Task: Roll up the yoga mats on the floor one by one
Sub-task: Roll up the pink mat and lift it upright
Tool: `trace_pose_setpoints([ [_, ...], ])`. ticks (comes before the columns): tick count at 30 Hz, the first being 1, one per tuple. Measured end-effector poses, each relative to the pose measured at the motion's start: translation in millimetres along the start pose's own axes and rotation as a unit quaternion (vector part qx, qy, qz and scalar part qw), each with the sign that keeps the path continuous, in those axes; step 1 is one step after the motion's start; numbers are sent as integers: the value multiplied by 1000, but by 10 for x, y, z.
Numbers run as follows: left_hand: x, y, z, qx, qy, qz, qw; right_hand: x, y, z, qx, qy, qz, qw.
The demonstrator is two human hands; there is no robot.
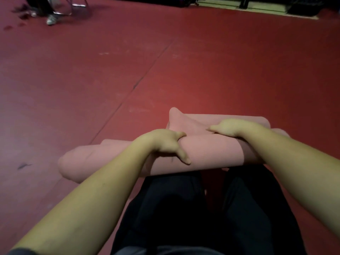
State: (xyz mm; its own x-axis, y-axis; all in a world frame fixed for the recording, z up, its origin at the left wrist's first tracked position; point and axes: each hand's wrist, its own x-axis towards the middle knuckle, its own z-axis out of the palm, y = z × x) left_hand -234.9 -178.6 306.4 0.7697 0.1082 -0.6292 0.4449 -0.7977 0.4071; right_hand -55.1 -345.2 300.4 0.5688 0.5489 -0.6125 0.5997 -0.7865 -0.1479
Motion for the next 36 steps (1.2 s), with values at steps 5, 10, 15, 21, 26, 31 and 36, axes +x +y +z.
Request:
trace_pose_setpoints([
  [5, 161, -39, -154, -109, -52, -33, 992, 22, 115, 87, -11, 95, -52, 994],
  [10, 340, -56, -233, -161, -82, -57, 982, -76, 108, 247, -41, 89, -36, 994],
  [15, 299, 48, -229, -74, 28, 16, 997, -52, 114, 272, -16, 103, -8, 995],
  [21, 42, 75, 104, 174, 237, 37, 955, 94, 85, 194, 31, 69, 11, 997],
  [26, -55, 75, 435, 324, 235, 11, 916, 177, 63, 178, 54, 54, 16, 997],
  [31, -31, 132, 321, 341, 215, 10, 915, 190, 50, 155, 82, 51, 31, 995],
  [36, -94, 175, 129, 325, 196, 46, 924, 264, 124, 99, 68, 56, 54, 995],
])
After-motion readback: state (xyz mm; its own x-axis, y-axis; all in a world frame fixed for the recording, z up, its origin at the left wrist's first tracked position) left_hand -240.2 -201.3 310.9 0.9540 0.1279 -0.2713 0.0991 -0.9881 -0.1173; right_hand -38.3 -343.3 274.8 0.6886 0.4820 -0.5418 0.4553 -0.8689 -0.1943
